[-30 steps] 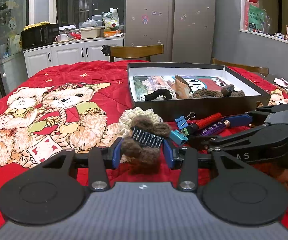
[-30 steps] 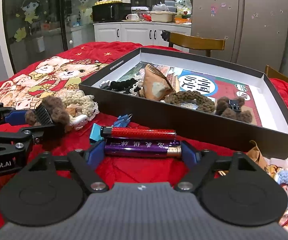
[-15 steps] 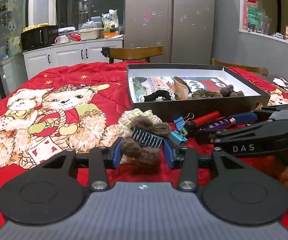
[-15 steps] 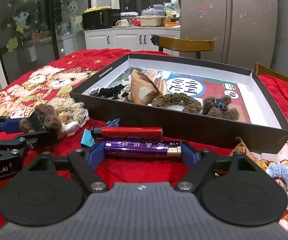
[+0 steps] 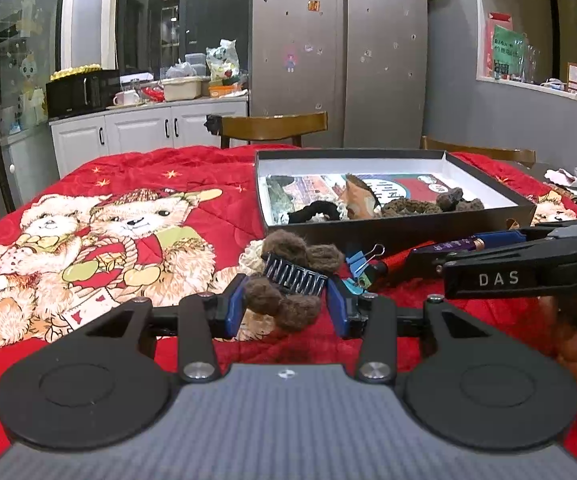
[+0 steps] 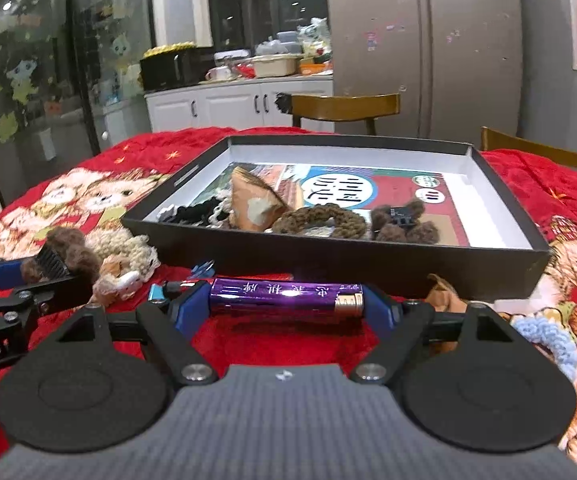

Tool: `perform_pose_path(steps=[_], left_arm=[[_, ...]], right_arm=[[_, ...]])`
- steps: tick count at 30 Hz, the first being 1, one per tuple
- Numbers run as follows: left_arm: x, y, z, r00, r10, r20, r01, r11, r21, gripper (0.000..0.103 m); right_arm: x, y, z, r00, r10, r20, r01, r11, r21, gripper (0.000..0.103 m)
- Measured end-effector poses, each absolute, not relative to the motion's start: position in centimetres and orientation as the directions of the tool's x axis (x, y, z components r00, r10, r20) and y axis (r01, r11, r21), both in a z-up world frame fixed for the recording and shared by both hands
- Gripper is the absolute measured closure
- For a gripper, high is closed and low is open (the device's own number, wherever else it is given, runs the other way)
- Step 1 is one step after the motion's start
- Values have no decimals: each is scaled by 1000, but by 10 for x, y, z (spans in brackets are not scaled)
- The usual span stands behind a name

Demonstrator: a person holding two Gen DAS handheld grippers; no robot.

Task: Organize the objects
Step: 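Grasp the purple lighter with the right gripper while the left gripper holds the comb clip, then lift both held items and carry them over the black box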

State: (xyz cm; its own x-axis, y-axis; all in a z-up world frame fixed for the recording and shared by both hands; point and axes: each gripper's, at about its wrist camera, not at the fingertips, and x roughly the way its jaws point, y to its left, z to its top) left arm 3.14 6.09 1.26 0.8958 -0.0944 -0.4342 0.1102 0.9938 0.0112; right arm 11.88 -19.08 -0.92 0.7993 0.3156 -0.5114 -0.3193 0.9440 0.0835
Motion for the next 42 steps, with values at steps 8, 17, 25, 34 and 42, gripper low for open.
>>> perform_pose_path(steps=[8,17,25,34,42], left_arm=[[27,60,14,905,-95,-414,115,993,22,55],[27,61,16,910,-101,-402,116,993,13,55],[22,56,23,934,-63,-353,85,995,45,55],[9,56,73,971,-69,-230,76,997,23,55],[62,69,119,952,-130,-277,108,990,-93,55]], right_arm=[[116,-199,-8,815,306,-492,-288,951,115,22],[116,-204,-8,817,333,-471,-293,943,158,22],[113,-209,5,833,345,-432,-292,938,187,22],[123,-213,54,849,373,-373,-290,921,261,22],[166,-214,80,843,383,-377,-258,904,342,22]])
